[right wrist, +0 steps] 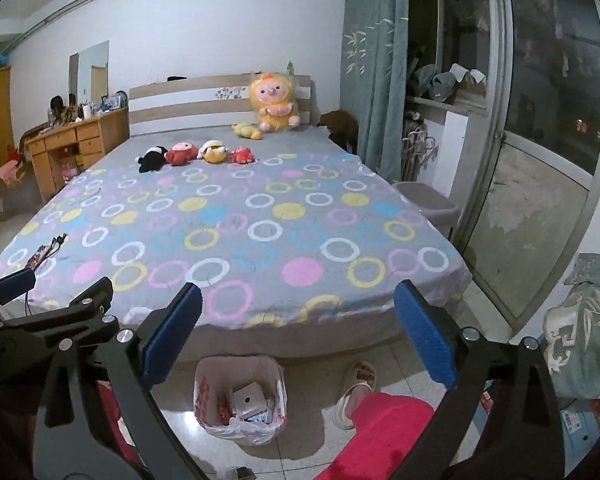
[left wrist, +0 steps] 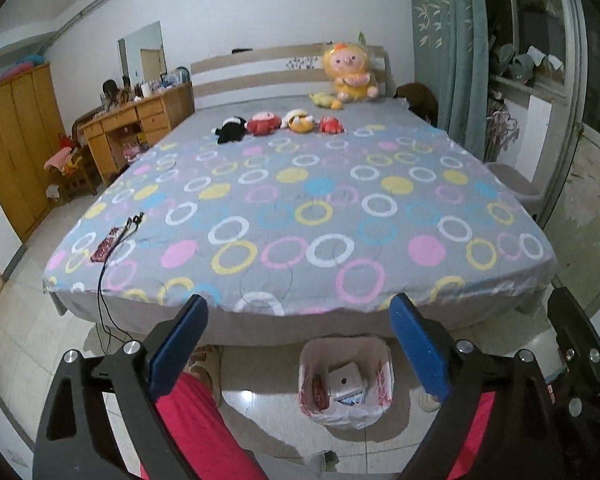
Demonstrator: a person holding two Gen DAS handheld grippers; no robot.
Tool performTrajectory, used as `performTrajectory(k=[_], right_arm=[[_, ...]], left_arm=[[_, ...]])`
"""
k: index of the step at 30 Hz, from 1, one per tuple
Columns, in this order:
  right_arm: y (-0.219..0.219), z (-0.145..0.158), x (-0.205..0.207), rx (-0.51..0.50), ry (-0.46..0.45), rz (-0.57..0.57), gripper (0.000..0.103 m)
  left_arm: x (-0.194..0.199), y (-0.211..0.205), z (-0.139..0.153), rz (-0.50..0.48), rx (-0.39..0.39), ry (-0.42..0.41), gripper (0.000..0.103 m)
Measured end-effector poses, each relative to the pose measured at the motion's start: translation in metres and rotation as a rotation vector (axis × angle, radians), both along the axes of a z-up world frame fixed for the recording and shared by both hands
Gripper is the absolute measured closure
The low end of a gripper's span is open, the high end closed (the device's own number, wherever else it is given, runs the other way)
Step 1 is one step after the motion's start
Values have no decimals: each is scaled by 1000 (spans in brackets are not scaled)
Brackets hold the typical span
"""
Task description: Collect trash
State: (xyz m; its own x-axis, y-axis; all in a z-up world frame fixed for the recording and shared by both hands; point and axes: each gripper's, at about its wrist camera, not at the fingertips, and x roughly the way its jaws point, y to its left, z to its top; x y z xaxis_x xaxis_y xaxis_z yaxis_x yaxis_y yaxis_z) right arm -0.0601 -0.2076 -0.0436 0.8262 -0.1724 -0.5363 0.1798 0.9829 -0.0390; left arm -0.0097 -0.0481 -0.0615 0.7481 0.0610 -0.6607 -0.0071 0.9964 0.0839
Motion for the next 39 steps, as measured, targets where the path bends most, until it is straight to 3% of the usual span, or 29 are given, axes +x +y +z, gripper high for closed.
performTrajectory(k=[39], right_arm=[[0, 25, -16, -5, -42, -39, 8]], left_arm=[[-11, 5, 18, -25, -9, 2, 12]])
